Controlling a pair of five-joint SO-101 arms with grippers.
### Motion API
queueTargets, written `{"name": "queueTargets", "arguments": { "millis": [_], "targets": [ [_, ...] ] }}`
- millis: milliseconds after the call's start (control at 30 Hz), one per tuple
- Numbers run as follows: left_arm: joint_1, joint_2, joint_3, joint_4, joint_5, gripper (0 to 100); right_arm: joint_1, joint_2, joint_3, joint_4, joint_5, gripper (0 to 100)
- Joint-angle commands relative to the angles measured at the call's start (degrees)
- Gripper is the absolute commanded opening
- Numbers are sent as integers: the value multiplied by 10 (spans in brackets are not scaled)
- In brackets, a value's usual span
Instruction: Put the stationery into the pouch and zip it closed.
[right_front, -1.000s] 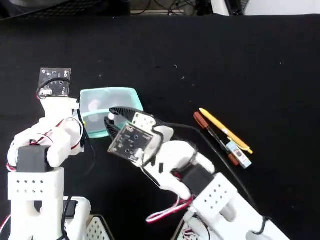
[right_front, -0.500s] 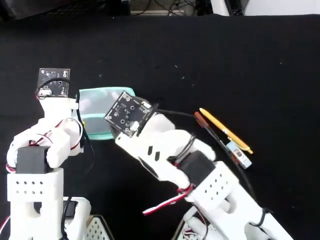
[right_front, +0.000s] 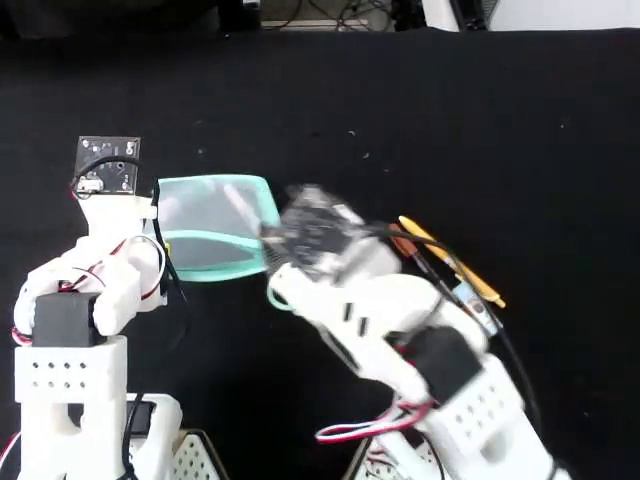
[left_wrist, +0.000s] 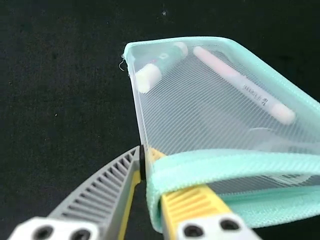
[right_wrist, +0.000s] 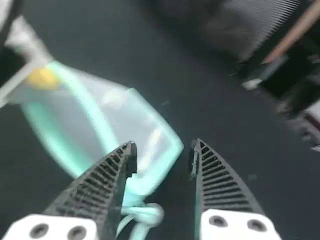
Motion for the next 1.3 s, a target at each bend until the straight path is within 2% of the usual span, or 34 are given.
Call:
{"name": "queueTargets", "arguments": {
  "millis": [0, 133, 267, 400, 500, 700, 1000, 1267],
  "targets": [
    [-1, -4, -12, -7, 1, 32, 115, -70, 1, 23, -15, 168],
    [1, -4, -12, -9, 1, 32, 237, -62, 46, 80, -33, 138],
    [0, -4, -12, -9, 0, 32, 310, 10, 116, 84, -33, 139],
    [-1, -4, -12, -9, -1, 32, 315, 120, 130, 62, -33, 139],
    [-1, -4, -10, -9, -1, 32, 315, 211, 130, -5, -28, 136],
    [1, -8, -1, -9, -2, 33, 323, 413, 106, -143, 53, 137],
    [1, -8, 0, -9, -2, 33, 371, 618, -32, -145, 95, 138],
    [1, -8, 0, -9, -2, 33, 367, 675, -111, -97, 138, 135]
  ]
}}
